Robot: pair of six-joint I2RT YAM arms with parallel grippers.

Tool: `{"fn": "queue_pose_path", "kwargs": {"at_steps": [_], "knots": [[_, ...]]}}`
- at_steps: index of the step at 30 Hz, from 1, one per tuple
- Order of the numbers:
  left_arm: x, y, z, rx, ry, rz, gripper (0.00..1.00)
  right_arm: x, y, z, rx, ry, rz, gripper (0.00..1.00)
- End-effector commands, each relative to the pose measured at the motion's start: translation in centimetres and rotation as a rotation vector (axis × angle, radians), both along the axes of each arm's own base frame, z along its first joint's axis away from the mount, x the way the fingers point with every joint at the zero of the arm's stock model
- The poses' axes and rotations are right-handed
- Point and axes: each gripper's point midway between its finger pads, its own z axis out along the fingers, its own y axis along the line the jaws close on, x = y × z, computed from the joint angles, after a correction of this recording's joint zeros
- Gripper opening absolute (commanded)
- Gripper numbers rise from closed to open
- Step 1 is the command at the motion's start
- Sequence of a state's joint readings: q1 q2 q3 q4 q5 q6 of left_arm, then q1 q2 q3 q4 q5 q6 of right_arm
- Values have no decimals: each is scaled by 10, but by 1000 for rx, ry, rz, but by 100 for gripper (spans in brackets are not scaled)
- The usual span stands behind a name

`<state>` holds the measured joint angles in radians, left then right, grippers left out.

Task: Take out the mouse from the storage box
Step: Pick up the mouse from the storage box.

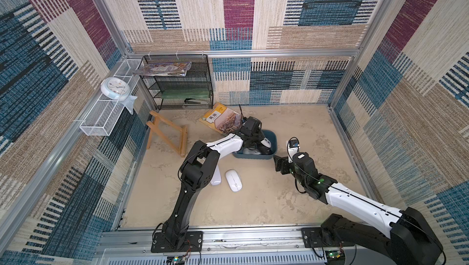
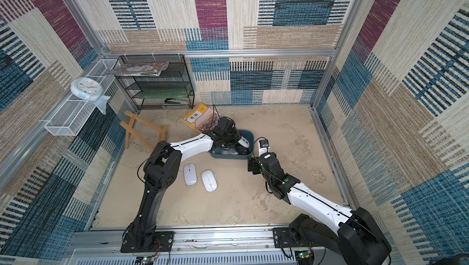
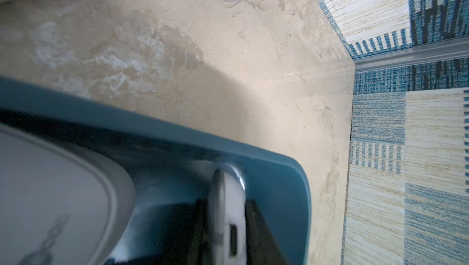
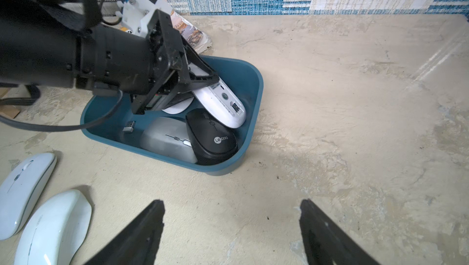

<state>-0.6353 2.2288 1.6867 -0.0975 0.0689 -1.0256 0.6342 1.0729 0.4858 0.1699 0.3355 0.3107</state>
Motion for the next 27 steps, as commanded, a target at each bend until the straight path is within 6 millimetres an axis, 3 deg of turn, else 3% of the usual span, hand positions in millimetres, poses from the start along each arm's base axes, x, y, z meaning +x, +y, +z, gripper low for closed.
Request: {"fn": "queue_pose_path", "kwargs": {"at_steps": [1, 13, 19, 27], "knots": [[-1, 5, 20, 33, -50, -12, 22, 1, 2, 4, 19, -13, 1, 87], [-24, 22, 56, 98, -75, -54, 11, 2, 1, 7, 18, -15, -8, 87], [-56, 46, 82, 185, -93, -88, 9, 2, 1, 12, 22, -15, -12, 87], [-110, 83, 98, 340, -57, -127, 8, 2, 0, 17, 26, 17, -27, 87]]}}
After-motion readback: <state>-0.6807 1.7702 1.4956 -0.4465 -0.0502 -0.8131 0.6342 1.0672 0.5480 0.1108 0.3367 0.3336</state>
